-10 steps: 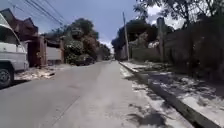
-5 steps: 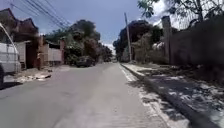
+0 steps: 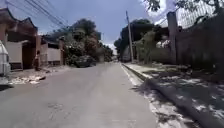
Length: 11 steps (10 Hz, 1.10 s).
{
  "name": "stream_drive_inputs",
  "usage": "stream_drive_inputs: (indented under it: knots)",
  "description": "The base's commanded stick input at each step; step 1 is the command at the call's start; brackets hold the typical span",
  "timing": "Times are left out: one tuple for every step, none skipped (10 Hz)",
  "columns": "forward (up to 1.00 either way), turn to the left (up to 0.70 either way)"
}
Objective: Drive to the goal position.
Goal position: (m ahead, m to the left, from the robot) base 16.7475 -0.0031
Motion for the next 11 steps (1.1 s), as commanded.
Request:
stream_drive_inputs:
  knots:
    - [1.00, 0.00]
    - [1.00, 0.00]
    - [1.00, 0.00]
    - [1.00, 0.00]
    - [1.00, -0.13]
    - [1.00, -0.27]
    - [1.00, -0.38]
    - [1.00, -0.39]
    - [1.00, -0.39]
    - [1.00, -0.28]
    - [1.00, -0.02]
